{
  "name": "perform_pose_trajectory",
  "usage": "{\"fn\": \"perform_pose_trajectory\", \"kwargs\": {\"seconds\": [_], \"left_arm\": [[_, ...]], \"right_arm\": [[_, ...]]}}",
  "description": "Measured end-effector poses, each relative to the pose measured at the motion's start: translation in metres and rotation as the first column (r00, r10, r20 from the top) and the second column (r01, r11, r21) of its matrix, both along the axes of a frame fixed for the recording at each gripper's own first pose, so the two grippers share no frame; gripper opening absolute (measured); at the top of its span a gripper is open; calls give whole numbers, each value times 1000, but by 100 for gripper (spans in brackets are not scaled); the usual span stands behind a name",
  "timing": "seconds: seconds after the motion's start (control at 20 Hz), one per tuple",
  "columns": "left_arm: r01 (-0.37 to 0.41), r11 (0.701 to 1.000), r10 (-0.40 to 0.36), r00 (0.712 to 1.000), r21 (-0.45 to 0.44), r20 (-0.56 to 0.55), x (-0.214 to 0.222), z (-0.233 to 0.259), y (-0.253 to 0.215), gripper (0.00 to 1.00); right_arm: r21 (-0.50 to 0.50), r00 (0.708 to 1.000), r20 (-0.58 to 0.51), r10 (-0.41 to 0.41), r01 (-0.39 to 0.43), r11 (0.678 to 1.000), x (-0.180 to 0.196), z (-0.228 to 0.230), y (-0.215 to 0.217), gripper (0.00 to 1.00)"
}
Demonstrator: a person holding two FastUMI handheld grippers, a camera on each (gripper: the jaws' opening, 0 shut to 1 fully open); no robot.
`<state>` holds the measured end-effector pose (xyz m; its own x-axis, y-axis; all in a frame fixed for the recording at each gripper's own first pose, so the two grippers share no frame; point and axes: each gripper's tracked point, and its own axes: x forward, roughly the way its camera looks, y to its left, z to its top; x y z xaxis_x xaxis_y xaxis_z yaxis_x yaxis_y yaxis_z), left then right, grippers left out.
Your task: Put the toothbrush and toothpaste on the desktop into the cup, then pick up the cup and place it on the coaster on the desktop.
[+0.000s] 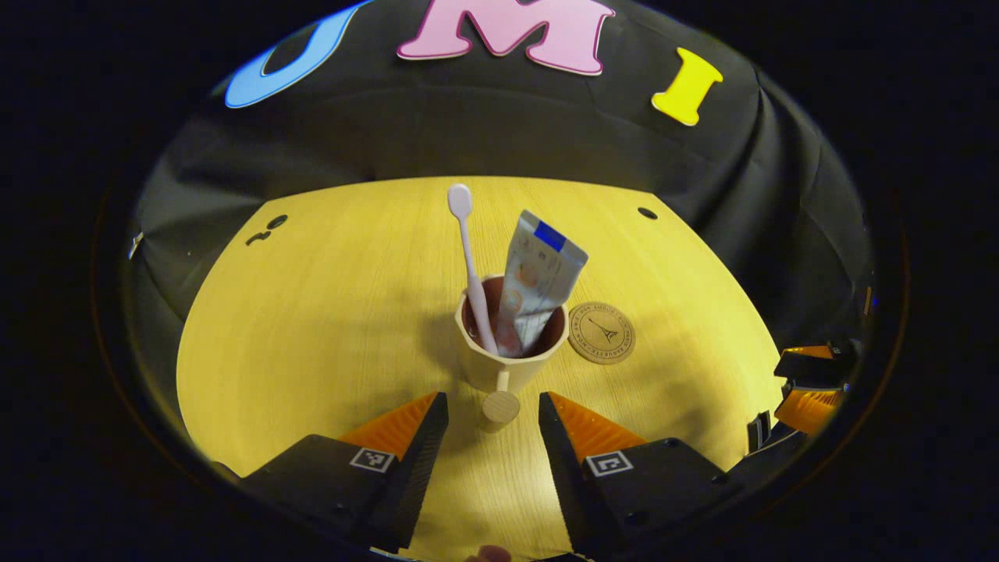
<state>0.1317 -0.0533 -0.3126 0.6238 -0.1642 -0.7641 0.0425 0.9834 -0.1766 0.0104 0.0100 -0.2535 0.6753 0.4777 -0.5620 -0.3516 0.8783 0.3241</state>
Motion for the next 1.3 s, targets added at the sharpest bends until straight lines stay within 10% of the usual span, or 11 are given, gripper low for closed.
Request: {"fn": "perform_pose_trajectory", "kwargs": {"seconds": [0.85,1.3], "left_arm": [[77,997,-72,969,11,-237,24,-64,-10,69],[67,995,-48,966,67,-253,27,-69,-5,34]], "right_arm": [[-2,998,-37,-57,57,998,1,-16,-18,79],[-5,997,-52,-62,62,998,-5,-20,-24,78]]}}
